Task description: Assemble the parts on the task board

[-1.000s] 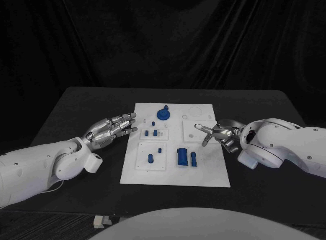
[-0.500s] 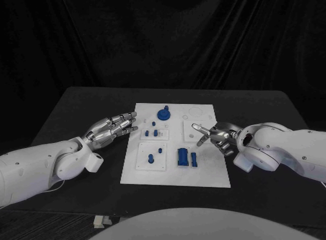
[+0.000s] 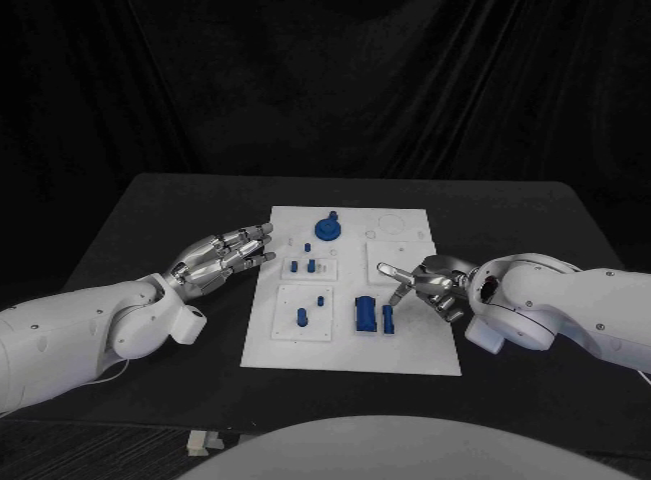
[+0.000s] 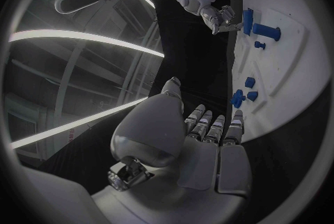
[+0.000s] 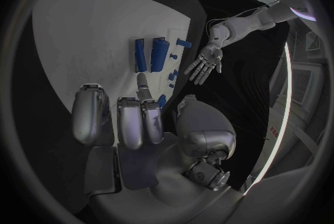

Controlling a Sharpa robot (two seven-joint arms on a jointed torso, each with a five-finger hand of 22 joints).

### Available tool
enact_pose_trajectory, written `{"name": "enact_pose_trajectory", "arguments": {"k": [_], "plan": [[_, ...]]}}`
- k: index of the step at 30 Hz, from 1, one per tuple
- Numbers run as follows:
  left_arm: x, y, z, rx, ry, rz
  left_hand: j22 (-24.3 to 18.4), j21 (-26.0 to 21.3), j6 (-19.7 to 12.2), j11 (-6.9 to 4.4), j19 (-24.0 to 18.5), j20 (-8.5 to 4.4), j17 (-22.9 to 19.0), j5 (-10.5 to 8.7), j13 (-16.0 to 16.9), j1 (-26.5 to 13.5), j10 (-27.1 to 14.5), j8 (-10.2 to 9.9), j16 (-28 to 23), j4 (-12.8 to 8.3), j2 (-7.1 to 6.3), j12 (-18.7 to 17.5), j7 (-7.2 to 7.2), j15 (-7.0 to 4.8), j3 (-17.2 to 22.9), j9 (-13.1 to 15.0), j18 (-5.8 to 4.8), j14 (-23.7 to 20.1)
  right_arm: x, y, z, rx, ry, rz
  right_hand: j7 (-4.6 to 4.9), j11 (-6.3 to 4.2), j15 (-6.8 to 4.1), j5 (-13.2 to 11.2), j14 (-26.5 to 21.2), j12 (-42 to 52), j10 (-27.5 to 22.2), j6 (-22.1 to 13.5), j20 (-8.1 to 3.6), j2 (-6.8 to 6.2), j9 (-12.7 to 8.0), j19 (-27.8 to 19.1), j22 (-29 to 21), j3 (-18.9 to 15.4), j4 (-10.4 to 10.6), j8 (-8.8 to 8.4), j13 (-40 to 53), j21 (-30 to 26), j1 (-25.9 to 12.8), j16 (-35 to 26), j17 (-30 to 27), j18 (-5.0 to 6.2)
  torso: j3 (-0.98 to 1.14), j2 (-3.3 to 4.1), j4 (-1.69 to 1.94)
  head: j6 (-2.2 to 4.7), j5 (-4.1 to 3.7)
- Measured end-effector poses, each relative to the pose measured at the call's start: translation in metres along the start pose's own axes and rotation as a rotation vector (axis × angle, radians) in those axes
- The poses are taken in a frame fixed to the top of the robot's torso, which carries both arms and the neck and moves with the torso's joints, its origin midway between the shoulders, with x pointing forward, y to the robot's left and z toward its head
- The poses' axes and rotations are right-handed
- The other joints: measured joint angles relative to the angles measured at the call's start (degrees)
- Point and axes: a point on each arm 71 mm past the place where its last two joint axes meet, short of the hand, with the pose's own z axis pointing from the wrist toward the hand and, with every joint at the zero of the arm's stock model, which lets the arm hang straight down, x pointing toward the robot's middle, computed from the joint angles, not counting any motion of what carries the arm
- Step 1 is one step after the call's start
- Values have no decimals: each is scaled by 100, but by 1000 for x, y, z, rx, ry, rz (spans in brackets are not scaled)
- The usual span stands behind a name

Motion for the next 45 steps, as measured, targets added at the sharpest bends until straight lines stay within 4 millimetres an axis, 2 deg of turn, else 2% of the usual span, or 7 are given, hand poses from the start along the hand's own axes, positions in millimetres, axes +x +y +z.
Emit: {"name": "enact_pose_trajectory", "arguments": {"k": [21, 25, 27, 29, 35, 37, 45], "plan": [[-1, 1, -1, -3, -2, 0, -10, 0, 0, 0, 0, 0, -2, 0, -1, 0, 0, 0, 0, 0, 0, 0, 0, 0, 0, -1, 0, 0, 2, 0, 1, -7, -4, -51, 19, 0, 0, 0, 0, 0, 0, -22, 18, 150, -164, 19, -1, -115, 16, -68, 0, 0, 150, 0, 0, 0, -1, -1, 0, 0, -13], [-1, 1, -2, -3, -4, 0, -10, 0, 0, 0, 0, 0, -2, 0, -1, 0, 0, 0, 0, 0, 0, 0, 0, 0, 0, -1, 0, 0, 4, 4, -1, -34, -32, -120, -42, -4, 0, 0, 0, 0, 0, -83, 18, 147, -250, 19, -1, -223, 13, -93, 0, 51, 215, 0, 0, 0, -1, -1, 0, 0, 1], [-1, 1, -2, -3, -4, 0, -10, 0, 0, 0, 0, 0, -2, 0, -1, 0, 0, 0, 0, 0, 0, 0, 0, 0, 0, -2, 0, 0, 4, 6, -2, -57, -57, -169, -82, -85, -51, 0, -3, 0, 2, -122, 18, 164, -301, 19, -1, -277, 8, -93, 0, 84, 244, 0, 0, 0, -1, -1, 0, 0, 1], [-1, 1, -2, -3, -4, 0, -10, 0, 0, 0, 0, 0, -2, 0, -1, 0, 0, 0, 0, 0, 0, 0, 0, 0, 0, -2, 0, 0, 3, 9, -4, -82, -85, -216, -88, -84, -62, 0, 0, 0, 1, -128, 15, 164, -323, 18, -1, -283, 10, -93, 0, 118, 244, 2, 0, 0, -1, -2, 0, 0, 1], [-1, 1, -2, -1, -4, 1, -5, 0, 0, 0, 0, 0, -2, 0, -1, 0, 0, -1, 0, 0, 0, 21, 0, 0, 0, -2, 0, 0, 0, 18, -12, -182, -192, -355, -164, -128, -105, 0, -2, 0, 1, -162, -55, 142, -393, 28, -2, -394, 16, -93, 4, 232, 266, 22, 0, -1, -1, -3, 0, 0, 5], [-2, 0, -2, 0, -5, 1, -4, 0, 0, 0, 0, 0, -2, 0, -1, 0, 0, -1, 0, 0, 0, 21, 0, 0, 0, -2, 0, 0, 0, 20, -14, -210, -218, -382, -164, -166, -105, 0, -1, 0, 1, -162, -75, 142, -400, 8, -2, -395, 17, -93, 4, 253, 266, 22, 0, 0, -1, -3, 0, 0, 5], [-3, 0, -3, 3, -8, 3, -4, 0, 0, 15, 0, 0, -3, 0, 5, 0, 15, -1, 0, 16, 0, 21, 0, 0, -16, -2, 0, 0, -2, 26, -23, -309, -296, -462, -181, -166, -144, 0, 0, 0, 1, -76, -96, 165, -446, 29, -2, -481, 24, -93, 3, 363, 288, 22, 0, 0, -1, 1, -3, 0, -8]]}}
